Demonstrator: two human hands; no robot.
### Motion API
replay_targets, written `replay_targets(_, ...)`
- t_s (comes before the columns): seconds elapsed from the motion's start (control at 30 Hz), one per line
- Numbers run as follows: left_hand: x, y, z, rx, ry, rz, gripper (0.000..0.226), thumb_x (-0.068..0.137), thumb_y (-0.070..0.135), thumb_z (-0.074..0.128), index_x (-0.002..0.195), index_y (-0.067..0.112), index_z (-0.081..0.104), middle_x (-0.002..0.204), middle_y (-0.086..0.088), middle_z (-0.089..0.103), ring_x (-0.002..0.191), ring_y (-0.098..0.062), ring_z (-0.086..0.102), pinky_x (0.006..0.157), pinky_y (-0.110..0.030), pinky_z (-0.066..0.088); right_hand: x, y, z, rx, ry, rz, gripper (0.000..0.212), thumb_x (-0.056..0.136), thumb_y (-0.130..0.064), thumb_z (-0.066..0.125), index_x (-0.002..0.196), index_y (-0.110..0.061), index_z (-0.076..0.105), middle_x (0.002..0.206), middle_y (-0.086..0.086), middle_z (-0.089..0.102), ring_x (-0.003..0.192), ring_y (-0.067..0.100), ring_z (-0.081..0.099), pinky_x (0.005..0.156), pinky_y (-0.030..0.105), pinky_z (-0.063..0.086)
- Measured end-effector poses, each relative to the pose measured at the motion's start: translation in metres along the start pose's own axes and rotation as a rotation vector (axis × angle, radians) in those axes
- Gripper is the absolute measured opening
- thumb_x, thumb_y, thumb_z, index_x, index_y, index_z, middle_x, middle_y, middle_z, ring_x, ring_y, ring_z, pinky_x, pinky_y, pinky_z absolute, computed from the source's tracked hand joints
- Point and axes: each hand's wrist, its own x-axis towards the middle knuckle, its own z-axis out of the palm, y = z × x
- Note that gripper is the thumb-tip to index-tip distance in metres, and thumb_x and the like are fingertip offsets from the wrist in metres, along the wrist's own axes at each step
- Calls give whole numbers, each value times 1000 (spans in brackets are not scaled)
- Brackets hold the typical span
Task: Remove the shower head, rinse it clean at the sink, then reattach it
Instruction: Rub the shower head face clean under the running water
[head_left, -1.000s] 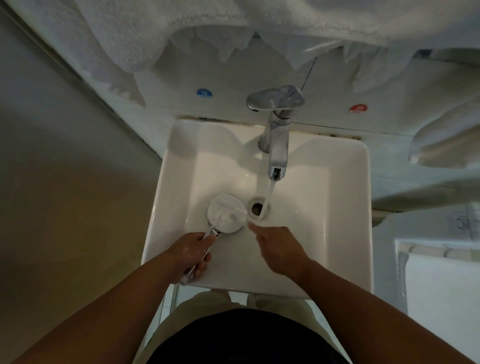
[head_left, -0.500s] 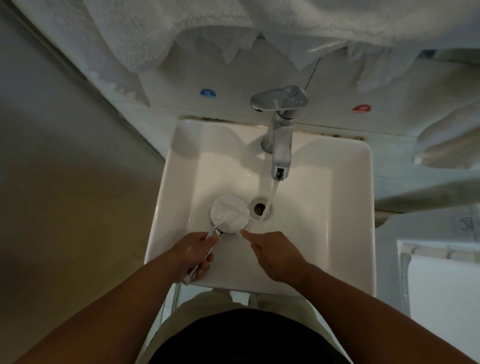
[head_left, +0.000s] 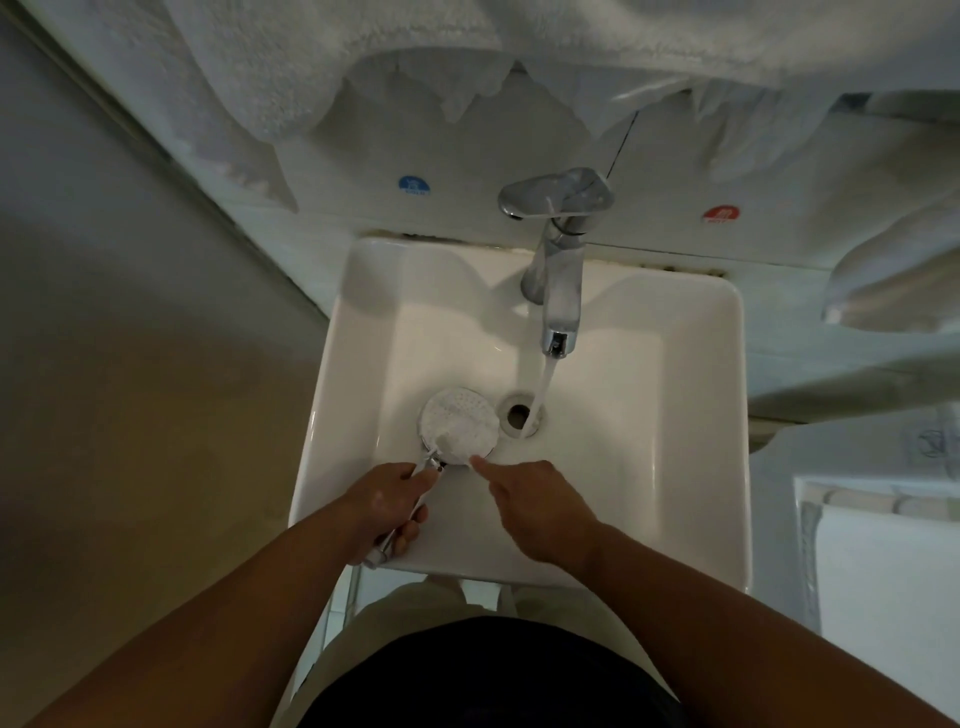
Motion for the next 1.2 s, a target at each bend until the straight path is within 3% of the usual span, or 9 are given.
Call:
replay_targets(0.17, 1, -1, 1, 0, 4, -2, 34, 103, 41, 50, 101, 8, 60, 71, -11, 54, 40, -15, 43, 38, -23, 37, 15, 11, -19, -33, 139, 149, 47, 105, -20, 39, 150, -33, 45, 118, 11, 72, 93, 24, 70, 83, 37, 58)
replay_targets(0.3, 2, -2, 0, 6, 4, -2, 35, 103, 41, 50, 103, 7, 61, 72, -11, 55, 41, -15, 44, 39, -23, 37, 2, -8, -6, -35, -28, 19, 52, 104, -19, 40, 153, -35, 38, 124, 11, 71, 97, 25, 70, 87, 41, 58)
replay_targets(0.43, 1, 0, 2, 19, 7, -5, 34, 103, 40, 50, 100, 8, 60, 72, -11, 55, 40, -14, 44, 39, -23, 37, 20, 18, -25, -49, 137, 200, 54, 101, -19, 42, 150, -41, 41, 123, 13, 70, 98, 29, 69, 84, 37, 57)
replay_targets(0.53, 1, 0, 1, 24, 5, -1, 36, 103, 40, 50, 103, 6, 61, 73, -11, 55, 39, -14, 44, 39, -23, 37, 6, -5, -5, -45, -36, 20, 54, 103, -17, 41, 154, -35, 36, 119, 14, 71, 93, 26, 69, 85, 39, 57)
replay_targets(0.7, 0, -1, 2, 29, 10, 11, 37, 103, 40, 50, 104, 5, 62, 70, -11, 56, 38, -15, 44, 39, -22, 37, 22, 15, -22, -51, 131, 183, 50, 105, -21, 39, 151, -38, 41, 125, 14, 69, 99, 28, 69, 86, 37, 57)
replay_targets(0.8, 1, -1, 2, 28, 9, 6, 36, 103, 41, 50, 102, 7, 62, 71, -11, 56, 38, -14, 44, 39, -22, 37, 6, -7, -10, -66, -65, 2, 52, 105, -20, 39, 154, -37, 35, 125, 13, 68, 98, 27, 68, 87, 41, 56)
replay_targets(0.97, 2, -2, 2, 37, -7, 13, 35, 103, 41, 50, 101, 7, 61, 70, -11, 55, 38, -14, 43, 39, -23, 36, 23, 7, -29, -90, 115, 171, 51, 103, -19, 41, 151, -37, 40, 129, 19, 66, 103, 34, 69, 89, 45, 58)
replay_targets(1.1, 2, -3, 0, 40, -8, 12, 37, 103, 42, 51, 103, 7, 62, 69, -10, 56, 41, -15, 43, 41, -24, 38, 3, -17, -11, -66, -40, -2, 52, 105, -19, 39, 154, -35, 36, 134, 16, 64, 106, 29, 68, 92, 43, 56)
replay_targets(1.2, 2, -2, 1, 40, -14, 14, 38, 102, 42, 52, 104, 5, 62, 70, -10, 56, 40, -14, 44, 40, -23, 38, 21, 6, -26, -70, 94, 172, 51, 104, -20, 40, 151, -40, 40, 130, 19, 65, 104, 34, 68, 89, 43, 57)
